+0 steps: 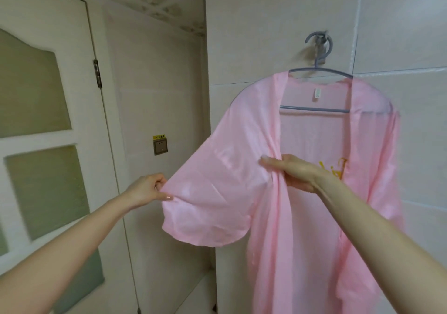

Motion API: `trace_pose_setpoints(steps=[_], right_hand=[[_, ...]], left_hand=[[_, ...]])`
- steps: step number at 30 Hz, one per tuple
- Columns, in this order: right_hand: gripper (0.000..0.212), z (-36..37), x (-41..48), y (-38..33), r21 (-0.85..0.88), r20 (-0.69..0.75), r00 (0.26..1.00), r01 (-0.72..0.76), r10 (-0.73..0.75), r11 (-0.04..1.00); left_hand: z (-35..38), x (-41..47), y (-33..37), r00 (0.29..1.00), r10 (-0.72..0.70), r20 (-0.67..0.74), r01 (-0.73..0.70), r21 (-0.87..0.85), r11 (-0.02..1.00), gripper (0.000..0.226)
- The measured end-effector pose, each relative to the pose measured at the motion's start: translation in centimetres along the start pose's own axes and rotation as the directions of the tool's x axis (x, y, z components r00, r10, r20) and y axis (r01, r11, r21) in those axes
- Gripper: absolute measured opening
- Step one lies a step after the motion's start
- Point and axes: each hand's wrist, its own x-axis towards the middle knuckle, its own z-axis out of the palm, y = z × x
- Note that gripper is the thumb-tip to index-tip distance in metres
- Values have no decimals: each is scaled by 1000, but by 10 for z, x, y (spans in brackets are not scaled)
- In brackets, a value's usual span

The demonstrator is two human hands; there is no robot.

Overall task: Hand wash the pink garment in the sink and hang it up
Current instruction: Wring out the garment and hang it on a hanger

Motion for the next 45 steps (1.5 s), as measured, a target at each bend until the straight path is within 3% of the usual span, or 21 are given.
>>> trace_pose_setpoints(steps=[2, 4, 5, 8, 9, 12, 16, 19, 20, 23, 26, 27, 30, 31, 34, 35, 38, 39, 41, 42, 45], right_hand=[[67, 4, 3, 5, -187, -20, 999, -33, 30, 982], [48, 7, 4, 2, -338, -121, 993, -49, 9, 940], [39, 5, 4, 0, -302, -90, 996, -24, -3, 953], [30, 6, -9, -12, 43, 243, 969, 33, -42, 999], [28, 6, -5, -11, 20, 225, 974, 35, -39, 999], [19, 11, 5, -4, -364, -78, 996, 19, -51, 931], [28, 12, -2, -6, -11, 210, 977, 37, -34, 999], [18, 8, 7, 0, -192, -9, 999, 35, -37, 981], [15, 5, 8, 1, -138, -2, 999, 35, -36, 990], [24, 2, 2, -2, 67, 247, 968, 33, -49, 997], [15, 2, 12, 1, -271, -1, 999, 49, -51, 961], [15, 1, 14, 4, -297, -28, 998, 43, -54, 954], [22, 3, 7, 1, -11, 245, 969, 44, -40, 999], [20, 3, 6, 0, 18, 258, 965, 46, -49, 999], [22, 1, 19, 3, -369, -47, 997, 44, -66, 928], [25, 0, 20, 6, -358, -55, 996, 49, -74, 932], [27, 2, 10, 6, -75, 199, 979, 50, -34, 996], [25, 1, 11, 9, -96, 174, 984, 56, -39, 994], [18, -3, 19, 16, -352, -131, 983, 73, -126, 933], [16, -7, 23, 22, -357, -215, 964, 69, -154, 932], [21, -11, 13, 22, -56, -68, 989, 128, -131, 990]], left_hand=[[3, -5, -2, 1000, 3, -5, -3, 38, 999, 30], [4, -7, -2, 998, -19, -59, 21, 44, 999, 32], [3, -9, -2, 995, -39, -89, 42, 37, 998, 32], [2, -9, -5, 986, -65, -152, 67, 13, 998, 27], [1, -11, -6, 985, -60, -164, 64, 18, 998, 28], [-2, -12, -10, 981, -57, -187, 66, 44, 997, 23], [0, -11, -16, 978, -26, -208, 47, 95, 994, 17], [1, -8, -24, 981, -35, -189, 54, 97, 994, 17], [1, -6, -27, 981, -41, -192, 60, 97, 993, 16], [3, -4, -31, 968, -72, -241, 93, 76, 993, 8], [4, 0, -31, 964, -90, -249, 111, 73, 991, 8], [4, 1, -33, 965, -92, -246, 114, 76, 991, 6], [7, 5, -38, 964, -80, -253, 103, 78, 992, 5], [8, 6, -40, 963, -77, -257, 102, 84, 991, 4], [7, 8, -41, 956, -75, -283, 112, 115, 987, 8], [6, 8, -41, 951, -75, -301, 115, 118, 986, 8], [3, 10, -43, 926, -111, -360, 156, 98, 983, 11], [2, 10, -43, 919, -144, -367, 185, 80, 979, 12], [1, 13, -40, 904, -236, -355, 228, -64, 971, 11], [1, 14, -38, 896, -285, -342, 225, -203, 953, 10], [3, 19, -31, 873, -397, -283, 202, -531, 823, 10]])
